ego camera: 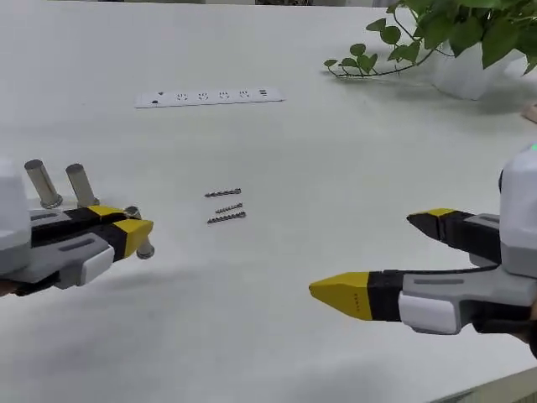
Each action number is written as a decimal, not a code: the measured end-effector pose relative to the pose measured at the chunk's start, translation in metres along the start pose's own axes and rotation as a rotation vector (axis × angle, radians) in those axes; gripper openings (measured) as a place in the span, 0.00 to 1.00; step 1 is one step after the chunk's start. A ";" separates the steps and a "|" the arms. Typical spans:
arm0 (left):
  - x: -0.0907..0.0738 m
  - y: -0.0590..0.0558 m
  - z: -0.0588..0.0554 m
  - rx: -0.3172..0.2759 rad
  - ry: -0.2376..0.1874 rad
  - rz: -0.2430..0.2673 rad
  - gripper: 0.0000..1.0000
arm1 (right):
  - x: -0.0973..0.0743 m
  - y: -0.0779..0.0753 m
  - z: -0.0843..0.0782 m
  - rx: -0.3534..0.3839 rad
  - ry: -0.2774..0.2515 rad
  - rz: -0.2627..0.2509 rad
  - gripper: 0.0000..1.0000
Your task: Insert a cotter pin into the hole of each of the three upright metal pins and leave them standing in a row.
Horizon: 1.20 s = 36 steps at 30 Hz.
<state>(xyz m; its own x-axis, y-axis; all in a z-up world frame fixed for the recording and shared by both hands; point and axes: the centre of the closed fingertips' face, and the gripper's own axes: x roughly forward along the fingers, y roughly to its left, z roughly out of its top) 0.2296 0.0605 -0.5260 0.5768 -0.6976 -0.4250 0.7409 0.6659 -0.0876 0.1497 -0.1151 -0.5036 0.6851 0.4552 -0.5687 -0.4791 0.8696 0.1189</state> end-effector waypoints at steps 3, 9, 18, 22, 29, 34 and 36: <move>0.005 -0.009 -0.002 0.009 0.007 -0.017 0.05 | 0.000 0.000 0.000 -0.002 0.000 -0.002 0.96; 0.014 -0.022 -0.013 0.073 0.058 -0.051 0.05 | 0.001 0.002 0.000 0.000 0.002 0.000 0.96; 0.022 -0.029 -0.019 0.074 0.072 -0.059 0.05 | 0.003 0.005 -0.002 -0.016 0.018 0.006 0.96; 0.024 -0.027 -0.024 0.057 0.075 -0.047 0.05 | 0.004 0.006 -0.002 -0.017 0.021 0.010 0.96; 0.026 -0.024 -0.028 0.037 0.086 -0.031 0.05 | 0.005 0.005 -0.001 -0.004 0.015 0.009 0.96; 0.027 -0.023 -0.032 0.016 0.093 -0.023 0.05 | 0.006 0.005 -0.004 -0.016 0.031 0.009 0.96; 0.027 -0.023 -0.033 0.008 0.092 -0.021 0.05 | 0.006 0.005 -0.004 -0.014 0.030 0.011 0.96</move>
<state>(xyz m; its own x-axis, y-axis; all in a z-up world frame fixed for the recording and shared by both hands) 0.2168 0.0349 -0.5655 0.5270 -0.6839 -0.5045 0.7554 0.6490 -0.0907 0.1490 -0.1088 -0.5095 0.6629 0.4582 -0.5920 -0.4942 0.8619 0.1136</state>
